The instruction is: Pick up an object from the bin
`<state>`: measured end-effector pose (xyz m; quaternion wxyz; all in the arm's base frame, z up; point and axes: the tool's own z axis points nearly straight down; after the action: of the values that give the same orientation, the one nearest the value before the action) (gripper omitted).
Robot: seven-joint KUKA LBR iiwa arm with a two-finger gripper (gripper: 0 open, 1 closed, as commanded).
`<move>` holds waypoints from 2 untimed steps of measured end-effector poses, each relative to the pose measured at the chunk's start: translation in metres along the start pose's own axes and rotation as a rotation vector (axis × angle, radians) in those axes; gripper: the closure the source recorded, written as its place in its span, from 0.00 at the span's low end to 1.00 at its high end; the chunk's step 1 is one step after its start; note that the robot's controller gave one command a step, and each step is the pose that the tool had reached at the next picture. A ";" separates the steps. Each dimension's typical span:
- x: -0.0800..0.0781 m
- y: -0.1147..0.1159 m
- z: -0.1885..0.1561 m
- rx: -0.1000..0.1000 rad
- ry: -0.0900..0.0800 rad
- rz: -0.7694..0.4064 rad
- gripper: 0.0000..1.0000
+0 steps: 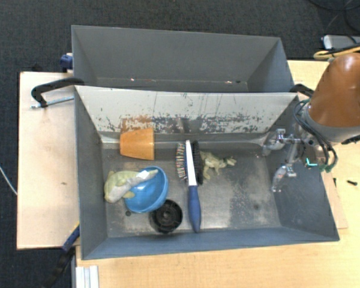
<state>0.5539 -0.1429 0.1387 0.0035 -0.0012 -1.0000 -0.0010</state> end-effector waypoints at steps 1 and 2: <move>-0.045 0.080 0.042 -0.004 -0.011 0.229 0.00; -0.039 0.080 0.067 0.000 -0.010 0.238 0.00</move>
Offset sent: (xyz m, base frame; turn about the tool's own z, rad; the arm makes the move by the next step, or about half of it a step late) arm 0.0431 0.0750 -0.0419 0.2344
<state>0.5926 -0.0627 0.0712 -0.0016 -0.1199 -0.9928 -0.0004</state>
